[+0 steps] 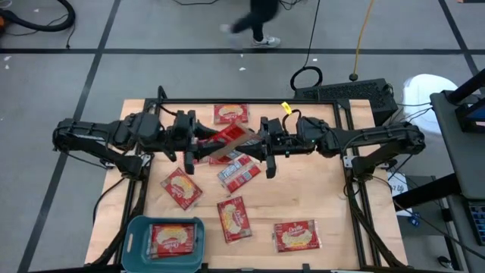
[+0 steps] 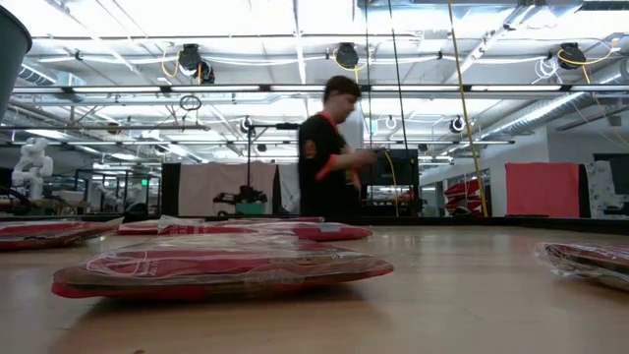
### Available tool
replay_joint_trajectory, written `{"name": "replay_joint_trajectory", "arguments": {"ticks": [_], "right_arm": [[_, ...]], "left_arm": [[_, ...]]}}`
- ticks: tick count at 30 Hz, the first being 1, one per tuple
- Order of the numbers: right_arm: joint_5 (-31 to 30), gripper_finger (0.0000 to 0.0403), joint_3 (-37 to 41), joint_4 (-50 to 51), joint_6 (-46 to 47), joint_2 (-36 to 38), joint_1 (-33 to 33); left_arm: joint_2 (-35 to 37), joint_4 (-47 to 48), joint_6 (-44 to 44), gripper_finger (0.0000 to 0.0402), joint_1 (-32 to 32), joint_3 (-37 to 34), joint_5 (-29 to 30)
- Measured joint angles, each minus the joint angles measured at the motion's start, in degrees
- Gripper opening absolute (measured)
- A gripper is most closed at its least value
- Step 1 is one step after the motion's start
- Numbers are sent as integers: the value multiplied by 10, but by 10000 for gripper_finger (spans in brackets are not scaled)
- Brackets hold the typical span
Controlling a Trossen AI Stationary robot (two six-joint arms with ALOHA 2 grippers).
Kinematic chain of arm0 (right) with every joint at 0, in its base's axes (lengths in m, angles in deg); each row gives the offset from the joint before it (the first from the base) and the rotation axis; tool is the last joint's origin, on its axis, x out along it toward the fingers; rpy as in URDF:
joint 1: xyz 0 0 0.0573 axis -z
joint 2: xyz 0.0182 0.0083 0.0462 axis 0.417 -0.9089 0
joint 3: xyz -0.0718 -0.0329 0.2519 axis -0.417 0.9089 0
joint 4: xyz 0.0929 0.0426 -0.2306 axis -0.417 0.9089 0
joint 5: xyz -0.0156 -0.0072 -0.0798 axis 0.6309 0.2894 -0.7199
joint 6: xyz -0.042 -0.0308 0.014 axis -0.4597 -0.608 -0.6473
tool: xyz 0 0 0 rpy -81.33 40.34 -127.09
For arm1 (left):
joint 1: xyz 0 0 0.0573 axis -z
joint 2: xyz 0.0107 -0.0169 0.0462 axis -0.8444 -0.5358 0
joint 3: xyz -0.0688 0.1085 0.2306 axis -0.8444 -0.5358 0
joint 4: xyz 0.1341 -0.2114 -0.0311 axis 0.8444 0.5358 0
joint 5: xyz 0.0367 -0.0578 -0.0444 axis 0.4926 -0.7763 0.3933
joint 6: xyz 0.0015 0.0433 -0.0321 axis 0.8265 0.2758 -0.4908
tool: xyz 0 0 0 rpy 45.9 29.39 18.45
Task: Sort popcorn bags into baskets
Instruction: Put the popcorn sachet into the bin
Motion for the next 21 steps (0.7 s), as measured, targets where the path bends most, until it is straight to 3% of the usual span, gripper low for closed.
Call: {"name": "replay_joint_trajectory", "arguments": {"ticks": [6,16,21], "right_arm": [[2,12,0,54,4,0,0],[1,17,0,73,-5,-2,0],[1,15,11,73,-2,-2,1]], "left_arm": [[4,82,-34,265,-15,61,-1],[-86,316,-48,273,-47,216,-94],[-119,371,-46,273,-44,228,-98]]}}
